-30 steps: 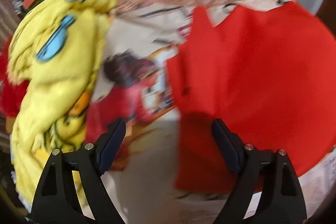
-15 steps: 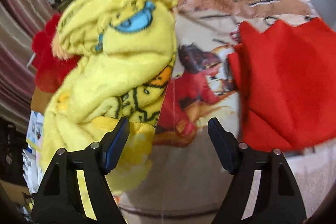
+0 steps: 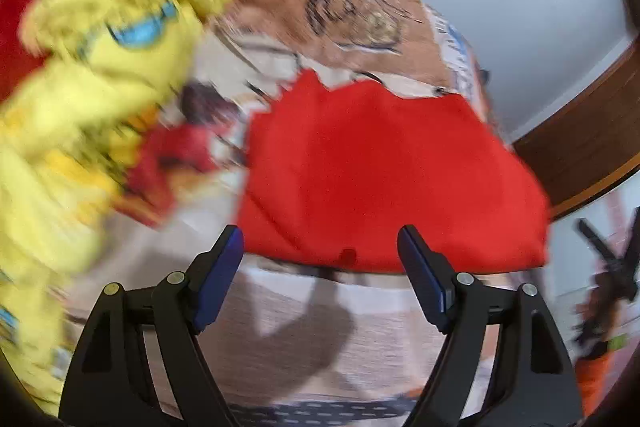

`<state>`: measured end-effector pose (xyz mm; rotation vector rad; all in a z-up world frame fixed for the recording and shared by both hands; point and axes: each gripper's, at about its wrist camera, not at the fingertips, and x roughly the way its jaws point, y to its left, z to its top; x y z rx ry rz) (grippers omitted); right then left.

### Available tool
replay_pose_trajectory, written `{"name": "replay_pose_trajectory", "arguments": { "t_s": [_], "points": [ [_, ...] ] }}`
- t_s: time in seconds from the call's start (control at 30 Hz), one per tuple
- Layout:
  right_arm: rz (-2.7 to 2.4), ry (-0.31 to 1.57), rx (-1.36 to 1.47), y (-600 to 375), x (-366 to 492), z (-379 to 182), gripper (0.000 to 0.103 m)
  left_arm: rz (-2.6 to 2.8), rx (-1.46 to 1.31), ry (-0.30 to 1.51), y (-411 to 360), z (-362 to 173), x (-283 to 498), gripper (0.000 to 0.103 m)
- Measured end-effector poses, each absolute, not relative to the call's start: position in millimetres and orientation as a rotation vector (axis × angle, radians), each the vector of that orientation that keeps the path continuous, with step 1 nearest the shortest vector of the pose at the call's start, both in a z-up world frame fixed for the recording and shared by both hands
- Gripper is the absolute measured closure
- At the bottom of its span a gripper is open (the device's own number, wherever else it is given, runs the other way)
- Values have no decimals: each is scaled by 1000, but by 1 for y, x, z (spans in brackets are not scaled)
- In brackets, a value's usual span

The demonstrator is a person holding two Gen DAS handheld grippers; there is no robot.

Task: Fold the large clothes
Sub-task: 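Open both grippers and press the folded jacket flat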

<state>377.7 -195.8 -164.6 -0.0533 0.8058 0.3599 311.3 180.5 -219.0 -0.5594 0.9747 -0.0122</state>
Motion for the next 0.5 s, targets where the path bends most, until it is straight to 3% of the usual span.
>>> {"name": "replay_pose_trajectory", "arguments": {
  "t_s": [0.27,0.5],
  "points": [
    [458,863,-87,-137,395,-197,15,-120,-721,1036,149,-261,322,25],
    [459,976,-95,-119,405,-237,14,-223,-947,959,168,-284,339,25]
  ]
}}
